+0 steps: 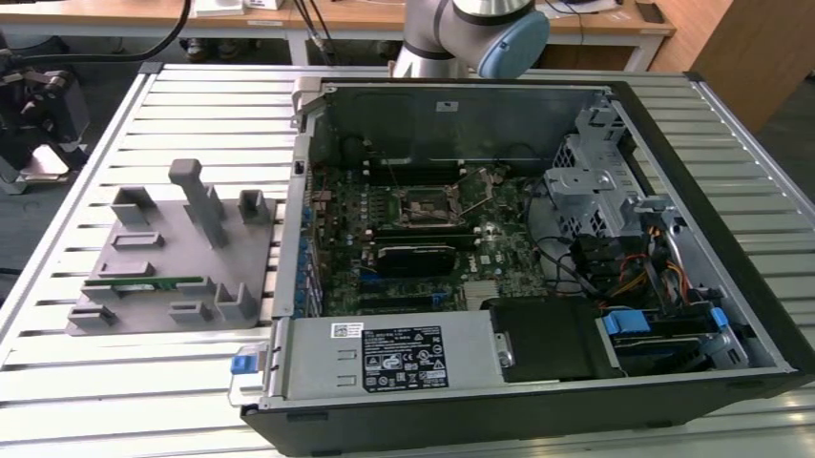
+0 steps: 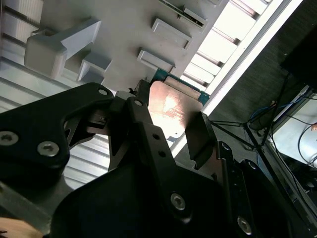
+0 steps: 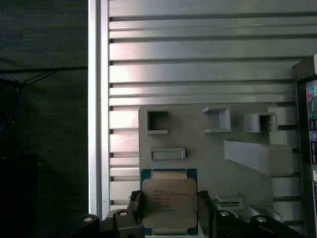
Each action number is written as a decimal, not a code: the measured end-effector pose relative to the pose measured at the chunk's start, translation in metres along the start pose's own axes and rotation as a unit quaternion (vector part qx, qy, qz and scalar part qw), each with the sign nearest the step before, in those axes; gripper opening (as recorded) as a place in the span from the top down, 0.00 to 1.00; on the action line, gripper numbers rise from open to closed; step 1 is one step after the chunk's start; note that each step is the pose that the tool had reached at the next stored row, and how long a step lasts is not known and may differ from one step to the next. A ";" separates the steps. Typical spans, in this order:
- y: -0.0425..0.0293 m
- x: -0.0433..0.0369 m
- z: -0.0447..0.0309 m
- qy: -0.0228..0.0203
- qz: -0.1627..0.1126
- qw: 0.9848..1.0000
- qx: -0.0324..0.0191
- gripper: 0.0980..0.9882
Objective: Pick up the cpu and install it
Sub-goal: 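Pick up the cpu and move it towards the insertion slot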
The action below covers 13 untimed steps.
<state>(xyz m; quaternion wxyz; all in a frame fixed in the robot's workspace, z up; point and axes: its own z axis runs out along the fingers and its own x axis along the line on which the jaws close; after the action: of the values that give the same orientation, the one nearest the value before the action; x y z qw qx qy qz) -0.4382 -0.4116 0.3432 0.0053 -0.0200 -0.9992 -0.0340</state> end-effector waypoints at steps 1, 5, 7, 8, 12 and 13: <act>0.0000 0.0000 -0.0003 0.000 0.000 1.000 0.000 0.51; 0.0001 0.0000 -0.0014 0.000 0.000 1.000 0.000 0.51; 0.0001 0.0000 -0.0019 0.000 0.000 1.000 0.000 0.51; 0.0001 0.0000 -0.0021 0.000 0.000 1.000 0.000 0.51; 0.0002 0.0000 -0.0032 0.000 0.000 1.000 0.000 0.51; 0.0002 0.0000 -0.0035 0.000 0.000 1.000 0.000 0.51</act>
<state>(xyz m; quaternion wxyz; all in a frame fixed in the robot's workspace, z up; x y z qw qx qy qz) -0.4381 -0.4116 0.3467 0.0053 -0.0200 -0.9992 -0.0340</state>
